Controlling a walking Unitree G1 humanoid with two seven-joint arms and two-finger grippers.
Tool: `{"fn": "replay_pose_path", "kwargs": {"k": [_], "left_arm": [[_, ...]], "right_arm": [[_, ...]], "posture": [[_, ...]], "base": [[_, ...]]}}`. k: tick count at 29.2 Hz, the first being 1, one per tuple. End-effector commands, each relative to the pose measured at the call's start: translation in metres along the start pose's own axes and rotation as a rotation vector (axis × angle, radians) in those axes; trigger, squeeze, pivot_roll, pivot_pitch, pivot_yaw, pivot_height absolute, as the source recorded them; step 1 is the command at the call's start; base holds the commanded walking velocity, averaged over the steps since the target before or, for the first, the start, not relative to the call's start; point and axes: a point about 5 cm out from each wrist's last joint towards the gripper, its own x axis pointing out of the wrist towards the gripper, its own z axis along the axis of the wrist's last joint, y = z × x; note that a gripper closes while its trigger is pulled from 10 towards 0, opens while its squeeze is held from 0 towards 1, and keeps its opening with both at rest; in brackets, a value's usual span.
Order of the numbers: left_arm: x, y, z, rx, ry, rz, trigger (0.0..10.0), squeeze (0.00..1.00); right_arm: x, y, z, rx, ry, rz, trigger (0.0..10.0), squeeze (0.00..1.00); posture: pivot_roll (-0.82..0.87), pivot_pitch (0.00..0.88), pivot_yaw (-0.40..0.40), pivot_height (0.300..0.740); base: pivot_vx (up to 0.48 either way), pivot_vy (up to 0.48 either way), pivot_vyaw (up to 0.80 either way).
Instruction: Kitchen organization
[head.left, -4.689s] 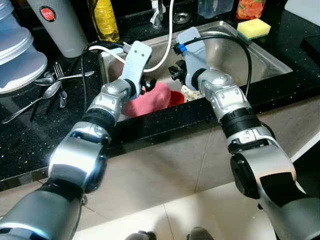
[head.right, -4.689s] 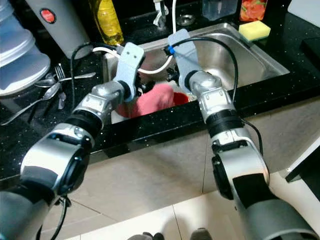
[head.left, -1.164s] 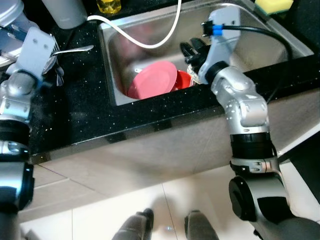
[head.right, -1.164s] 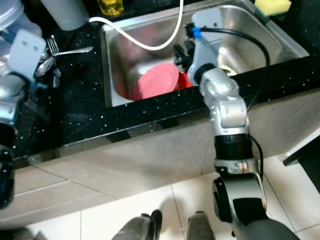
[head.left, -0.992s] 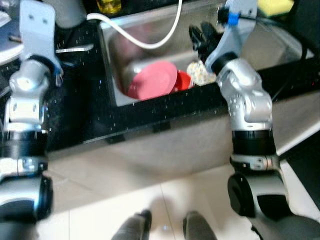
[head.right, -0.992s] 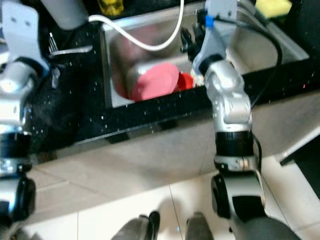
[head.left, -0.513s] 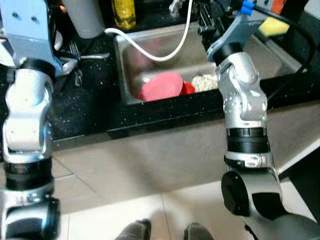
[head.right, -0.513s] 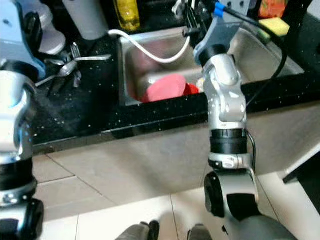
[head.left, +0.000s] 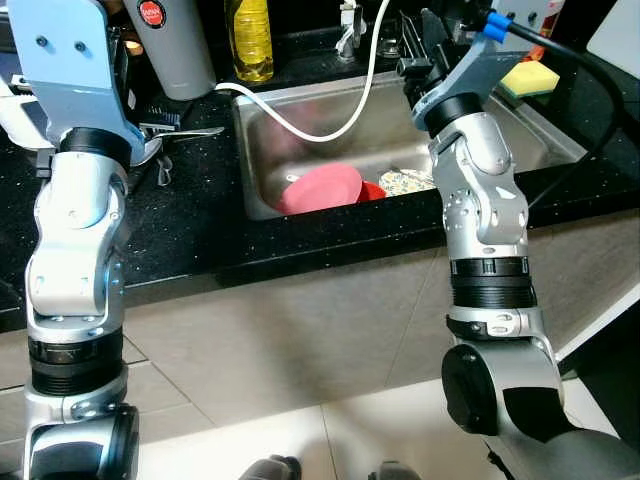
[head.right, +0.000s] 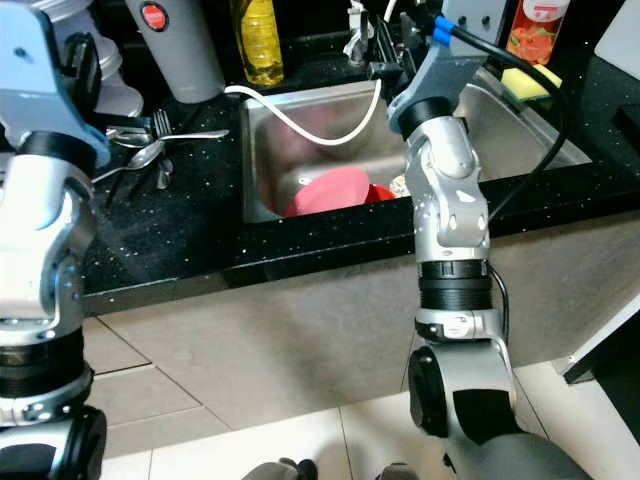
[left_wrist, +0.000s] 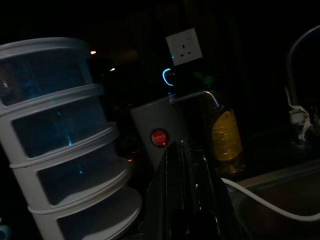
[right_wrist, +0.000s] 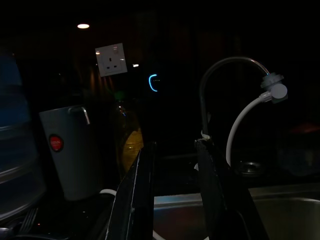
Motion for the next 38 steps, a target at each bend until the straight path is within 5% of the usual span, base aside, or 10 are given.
{"fn": "replay_pose_path", "kwargs": {"k": [1, 12, 38], "left_arm": [[-0.006, 0.000, 0.000, 0.019, -0.019, 0.007, 10.0, 0.00], [-0.019, 0.007, -0.007, -0.117, -0.010, 0.101, 10.0, 0.00], [-0.019, 0.003, -0.013, -0.101, -0.012, 0.112, 10.0, 0.00]], "right_arm": [[-0.001, 0.002, -0.001, 0.005, -0.010, 0.012, 10.0, 0.00], [0.000, 0.014, 0.000, -0.038, -0.034, 0.100, 10.0, 0.00], [-0.001, 0.020, -0.001, -0.029, -0.052, 0.121, 10.0, 0.00]], "posture": [[0.12, 0.001, 0.064, 0.740], [0.12, 0.000, 0.027, 0.740], [0.11, 0.000, 0.031, 0.740]], "base": [[0.000, 0.000, 0.00], [0.000, 0.000, 0.00], [0.031, 0.000, 0.00]]}}
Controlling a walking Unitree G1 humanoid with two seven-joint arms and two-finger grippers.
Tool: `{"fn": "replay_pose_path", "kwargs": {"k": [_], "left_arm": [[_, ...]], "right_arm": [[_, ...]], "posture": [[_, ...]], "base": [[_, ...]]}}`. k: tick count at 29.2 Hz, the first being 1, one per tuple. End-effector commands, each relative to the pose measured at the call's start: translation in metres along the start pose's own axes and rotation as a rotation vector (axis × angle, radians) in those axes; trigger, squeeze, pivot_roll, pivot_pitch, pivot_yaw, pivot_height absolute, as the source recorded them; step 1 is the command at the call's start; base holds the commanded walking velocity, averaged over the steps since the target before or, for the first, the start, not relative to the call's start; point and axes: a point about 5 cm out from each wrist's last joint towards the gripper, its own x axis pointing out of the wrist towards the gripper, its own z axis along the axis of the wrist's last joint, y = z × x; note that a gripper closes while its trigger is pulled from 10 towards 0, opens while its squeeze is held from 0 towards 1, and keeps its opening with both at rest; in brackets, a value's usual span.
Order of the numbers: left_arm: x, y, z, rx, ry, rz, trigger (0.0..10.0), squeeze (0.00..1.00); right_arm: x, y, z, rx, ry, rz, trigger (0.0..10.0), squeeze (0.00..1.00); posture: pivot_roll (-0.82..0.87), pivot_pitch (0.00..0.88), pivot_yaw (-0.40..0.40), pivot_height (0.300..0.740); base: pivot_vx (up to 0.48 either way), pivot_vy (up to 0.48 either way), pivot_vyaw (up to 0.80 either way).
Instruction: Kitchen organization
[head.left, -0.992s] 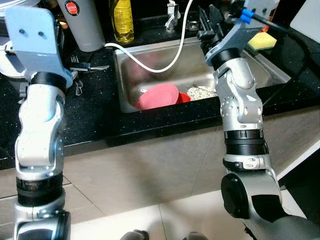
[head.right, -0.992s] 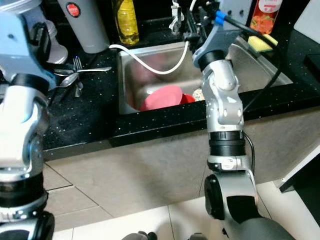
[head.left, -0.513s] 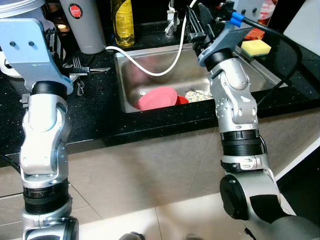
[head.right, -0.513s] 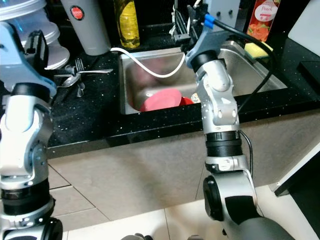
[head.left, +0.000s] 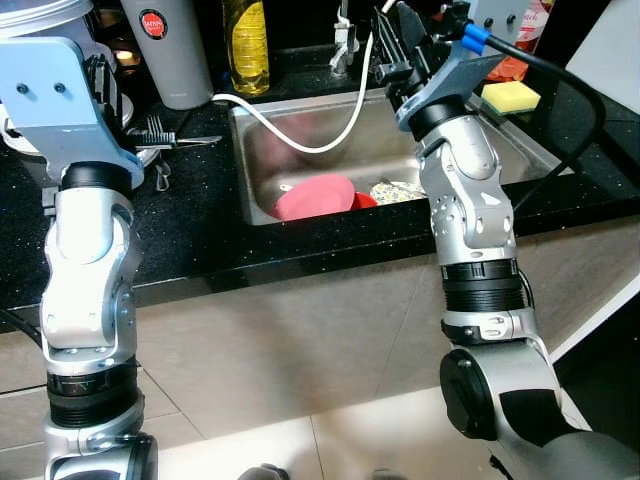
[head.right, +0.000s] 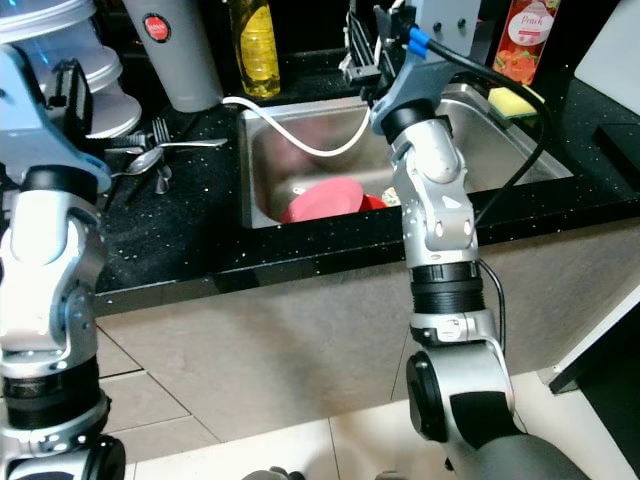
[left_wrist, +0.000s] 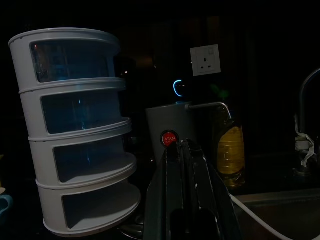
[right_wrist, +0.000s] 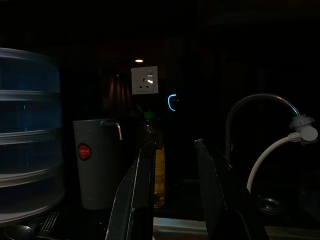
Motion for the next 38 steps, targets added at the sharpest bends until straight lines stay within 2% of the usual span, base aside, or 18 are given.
{"fn": "replay_pose_path", "kwargs": {"k": [1, 38], "left_arm": [[0.0000, 0.0017, -0.0045, 0.008, 0.015, 0.015, 10.0, 0.00], [0.0003, 0.0025, -0.0056, 0.021, 0.021, 0.011, 10.0, 0.00]], "right_arm": [[0.0000, 0.0034, -0.0029, 0.001, 0.006, 0.013, 10.0, 0.00], [-0.0018, 0.0015, -0.0063, 0.011, 0.014, -0.002, 10.0, 0.00]], "posture": [[0.11, 0.000, 0.031, 0.740], [0.12, 0.000, 0.040, 0.740]], "base": [[0.319, 0.000, 0.00], [0.396, 0.000, 0.00]]}}
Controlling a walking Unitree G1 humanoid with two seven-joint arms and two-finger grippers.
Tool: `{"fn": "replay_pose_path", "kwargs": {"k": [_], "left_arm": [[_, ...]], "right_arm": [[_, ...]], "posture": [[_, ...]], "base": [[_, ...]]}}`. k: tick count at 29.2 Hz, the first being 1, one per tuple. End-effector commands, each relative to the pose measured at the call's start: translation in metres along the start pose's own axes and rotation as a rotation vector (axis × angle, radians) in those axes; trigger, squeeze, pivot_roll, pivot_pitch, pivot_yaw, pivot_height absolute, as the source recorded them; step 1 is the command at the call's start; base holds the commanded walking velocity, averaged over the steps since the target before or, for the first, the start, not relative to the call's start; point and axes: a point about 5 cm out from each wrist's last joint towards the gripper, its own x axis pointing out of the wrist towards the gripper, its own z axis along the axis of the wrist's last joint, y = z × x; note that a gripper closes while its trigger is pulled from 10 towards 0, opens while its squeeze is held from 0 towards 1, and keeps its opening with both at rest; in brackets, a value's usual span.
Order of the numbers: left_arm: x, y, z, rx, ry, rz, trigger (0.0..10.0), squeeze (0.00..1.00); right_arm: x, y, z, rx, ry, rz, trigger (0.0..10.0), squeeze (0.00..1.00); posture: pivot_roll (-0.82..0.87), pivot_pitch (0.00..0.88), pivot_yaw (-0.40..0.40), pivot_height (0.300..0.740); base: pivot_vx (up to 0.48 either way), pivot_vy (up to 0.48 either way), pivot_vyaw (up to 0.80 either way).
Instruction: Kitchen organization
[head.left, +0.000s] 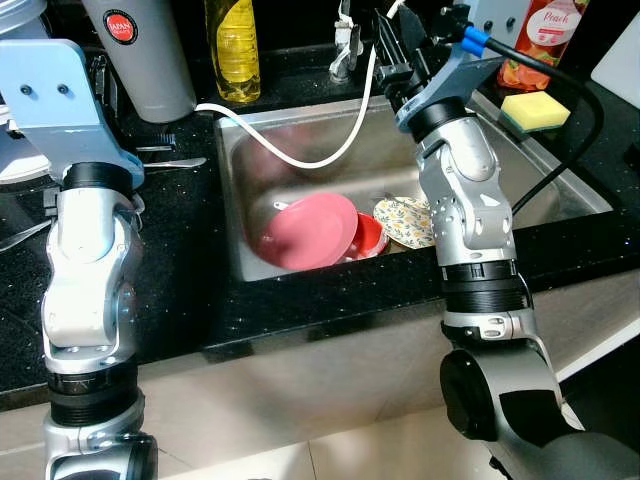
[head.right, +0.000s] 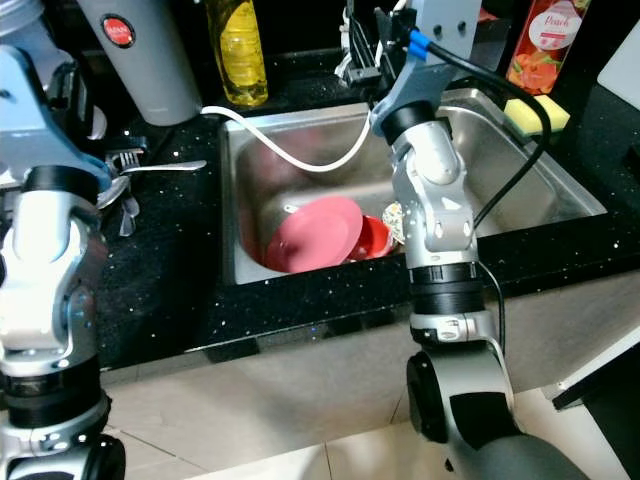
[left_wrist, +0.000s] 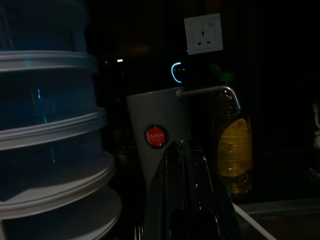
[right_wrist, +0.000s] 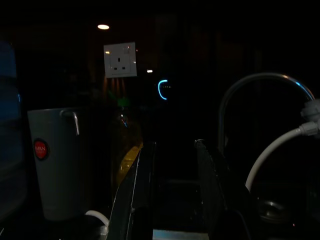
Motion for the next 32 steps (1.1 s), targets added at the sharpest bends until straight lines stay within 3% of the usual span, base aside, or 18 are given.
{"fn": "replay_pose_path", "kwargs": {"k": [1, 17, 32], "left_arm": [[-0.0004, 0.0021, -0.0024, 0.011, 0.008, 0.007, 10.0, 0.00], [-0.0009, 0.0025, -0.0034, 0.003, 0.017, 0.016, 10.0, 0.00], [-0.0016, 0.0030, -0.0042, 0.001, 0.020, 0.024, 10.0, 0.00]], "right_arm": [[-0.0008, 0.0022, -0.0042, 0.007, 0.012, 0.004, 10.0, 0.00], [-0.0013, 0.0022, -0.0043, 0.012, 0.012, 0.004, 10.0, 0.00], [-0.0012, 0.0029, -0.0048, 0.014, 0.014, 0.006, 10.0, 0.00]], "posture": [[0.12, 0.000, 0.040, 0.740], [0.12, 0.000, 0.040, 0.740], [0.12, 0.000, 0.039, 0.740]], "base": [[0.480, 0.000, 0.00], [0.471, 0.000, 0.00], [0.000, 0.000, 0.00]]}}
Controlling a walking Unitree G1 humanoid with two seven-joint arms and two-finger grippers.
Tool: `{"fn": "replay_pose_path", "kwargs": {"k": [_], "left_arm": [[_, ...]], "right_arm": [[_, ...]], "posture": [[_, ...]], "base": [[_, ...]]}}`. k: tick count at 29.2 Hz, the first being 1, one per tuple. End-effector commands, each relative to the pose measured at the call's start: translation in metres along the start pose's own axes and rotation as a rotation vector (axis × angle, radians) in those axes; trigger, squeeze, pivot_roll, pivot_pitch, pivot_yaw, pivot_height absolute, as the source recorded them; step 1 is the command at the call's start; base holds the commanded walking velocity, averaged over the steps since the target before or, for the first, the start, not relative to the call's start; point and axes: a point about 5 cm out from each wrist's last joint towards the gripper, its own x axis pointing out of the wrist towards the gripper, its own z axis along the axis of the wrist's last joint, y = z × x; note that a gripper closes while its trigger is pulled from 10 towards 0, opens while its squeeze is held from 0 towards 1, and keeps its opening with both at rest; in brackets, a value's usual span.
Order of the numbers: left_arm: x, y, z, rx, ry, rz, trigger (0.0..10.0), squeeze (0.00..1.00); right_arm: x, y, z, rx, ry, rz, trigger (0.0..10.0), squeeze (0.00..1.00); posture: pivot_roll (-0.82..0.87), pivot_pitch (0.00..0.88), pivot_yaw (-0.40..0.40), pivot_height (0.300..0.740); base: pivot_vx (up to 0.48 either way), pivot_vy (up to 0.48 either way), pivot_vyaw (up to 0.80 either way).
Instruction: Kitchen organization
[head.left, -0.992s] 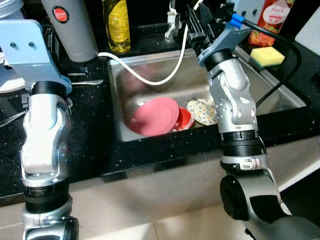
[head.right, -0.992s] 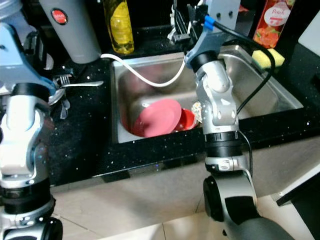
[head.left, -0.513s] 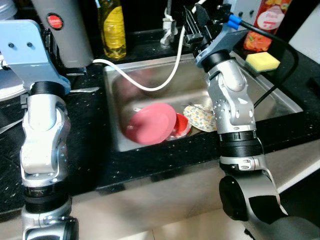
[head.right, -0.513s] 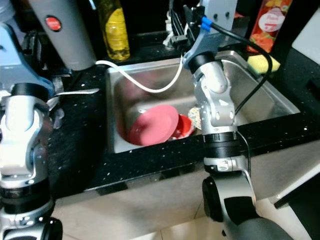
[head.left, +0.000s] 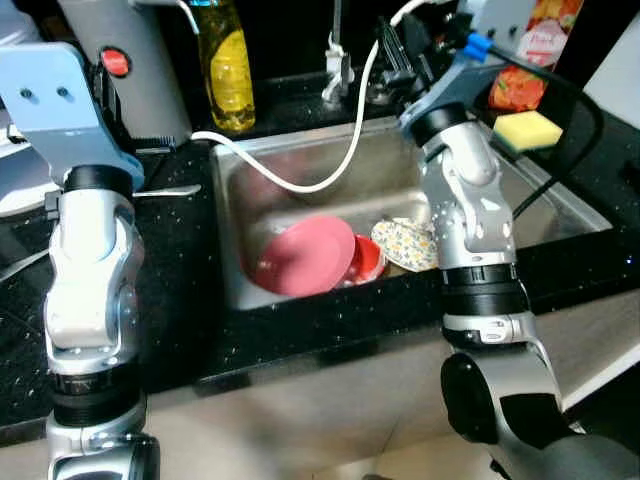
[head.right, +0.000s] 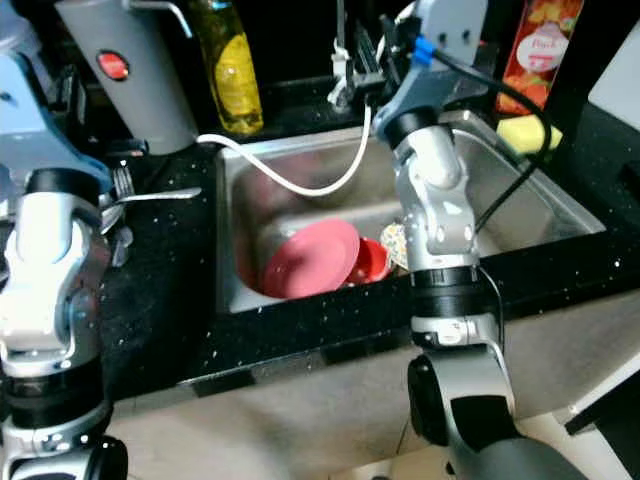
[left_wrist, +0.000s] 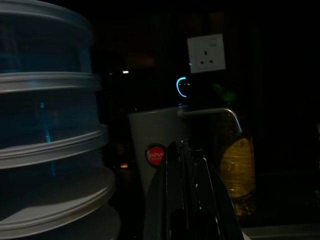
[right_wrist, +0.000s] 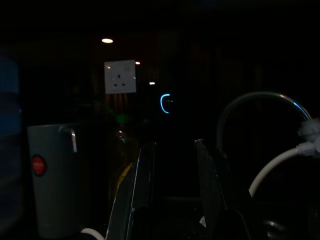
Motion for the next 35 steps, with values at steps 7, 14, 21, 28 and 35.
{"fn": "replay_pose_path", "kwargs": {"k": [7, 14, 21, 28, 35], "left_arm": [[-0.001, 0.003, -0.007, 0.033, 0.046, 0.017, 10.0, 0.00], [0.001, 0.015, -0.030, 0.185, 0.221, 0.056, 10.0, 0.00], [-0.003, 0.051, -0.058, 0.307, 0.451, 0.132, 10.0, 0.00], [-0.009, 0.076, -0.044, 0.322, 0.443, 0.205, 10.0, 0.00], [-0.011, 0.057, -0.038, 0.252, 0.387, 0.136, 10.0, 0.00]], "right_arm": [[0.002, 0.004, 0.000, 0.008, 0.002, 0.014, 10.0, 0.00], [0.002, 0.006, -0.002, 0.001, 0.018, 0.046, 10.0, 0.00], [0.001, 0.020, -0.012, -0.017, 0.068, 0.140, 10.0, 0.00], [0.006, 0.034, -0.022, 0.039, 0.101, 0.197, 10.0, 0.00], [0.012, 0.044, -0.021, 0.065, 0.089, 0.221, 10.0, 0.00]], "posture": [[0.12, 0.000, 0.037, 0.740], [0.12, 0.000, 0.034, 0.740], [0.14, 0.000, 0.020, 0.740], [0.19, 0.000, -0.061, 0.740], [0.18, 0.001, -0.049, 0.740]], "base": [[0.000, 0.000, 0.00], [0.000, 0.000, 0.00], [0.000, 0.000, 0.00], [0.000, 0.000, 0.00], [0.000, 0.000, 0.00]]}}
